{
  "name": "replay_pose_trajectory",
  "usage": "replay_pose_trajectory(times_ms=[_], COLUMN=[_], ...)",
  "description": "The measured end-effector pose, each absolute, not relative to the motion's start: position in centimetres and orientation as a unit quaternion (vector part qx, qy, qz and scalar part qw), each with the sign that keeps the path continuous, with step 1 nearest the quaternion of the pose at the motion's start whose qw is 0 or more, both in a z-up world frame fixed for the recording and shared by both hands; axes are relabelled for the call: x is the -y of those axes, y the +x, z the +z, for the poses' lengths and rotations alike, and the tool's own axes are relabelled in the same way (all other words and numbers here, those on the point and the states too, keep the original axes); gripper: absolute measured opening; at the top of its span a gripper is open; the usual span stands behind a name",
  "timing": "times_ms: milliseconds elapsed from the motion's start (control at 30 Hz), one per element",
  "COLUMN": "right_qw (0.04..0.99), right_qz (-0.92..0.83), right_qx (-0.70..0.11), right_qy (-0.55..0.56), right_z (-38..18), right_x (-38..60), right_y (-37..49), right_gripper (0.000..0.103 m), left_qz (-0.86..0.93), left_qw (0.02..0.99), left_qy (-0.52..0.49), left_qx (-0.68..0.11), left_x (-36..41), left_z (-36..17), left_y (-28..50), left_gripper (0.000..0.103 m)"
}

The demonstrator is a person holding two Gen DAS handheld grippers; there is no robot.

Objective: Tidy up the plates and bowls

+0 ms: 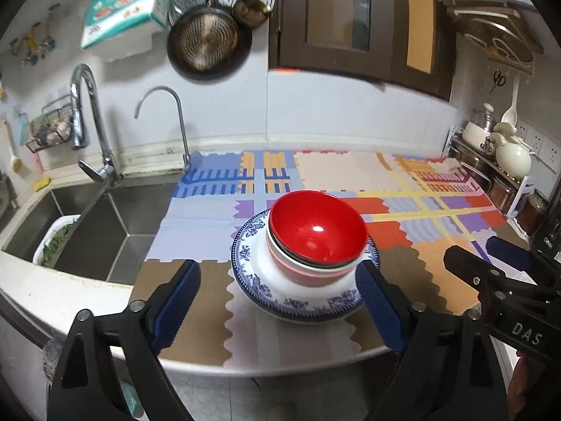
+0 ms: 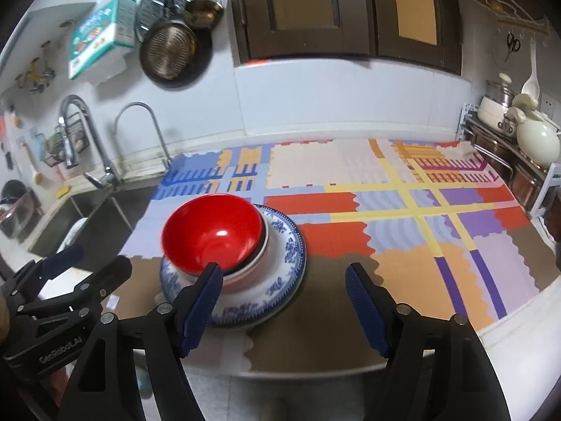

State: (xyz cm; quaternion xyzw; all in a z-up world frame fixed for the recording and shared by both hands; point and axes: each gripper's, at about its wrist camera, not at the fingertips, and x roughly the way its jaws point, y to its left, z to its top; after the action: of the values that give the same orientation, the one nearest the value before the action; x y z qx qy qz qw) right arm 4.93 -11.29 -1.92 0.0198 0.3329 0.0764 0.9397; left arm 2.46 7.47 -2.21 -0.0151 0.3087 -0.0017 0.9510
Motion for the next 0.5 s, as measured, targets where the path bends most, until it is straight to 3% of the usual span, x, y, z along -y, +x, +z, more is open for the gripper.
replay_pose_trajectory(times_ms=[267,500], right_qw=[0.954,0.961], right_qz=[0.074,0.076], right_qx=[-0.289,-0.267], right_qy=[0.014,0.009], right_z=[-0.7,-0.1], right_x=[13.0,13.8], right_y=[-1.2,-5.4], right_gripper=[0.088,0.091], left_qz=[0.014,0.016], left_qw=[0.959,0.966], left_qy=[-0.018,-0.02], left_qx=[-0.284,-0.256], left_x=[-6.1,-5.6], left_z=[-1.6,-0.6], left_y=[-3.2,-7.2], left_gripper=[0.099,0.102])
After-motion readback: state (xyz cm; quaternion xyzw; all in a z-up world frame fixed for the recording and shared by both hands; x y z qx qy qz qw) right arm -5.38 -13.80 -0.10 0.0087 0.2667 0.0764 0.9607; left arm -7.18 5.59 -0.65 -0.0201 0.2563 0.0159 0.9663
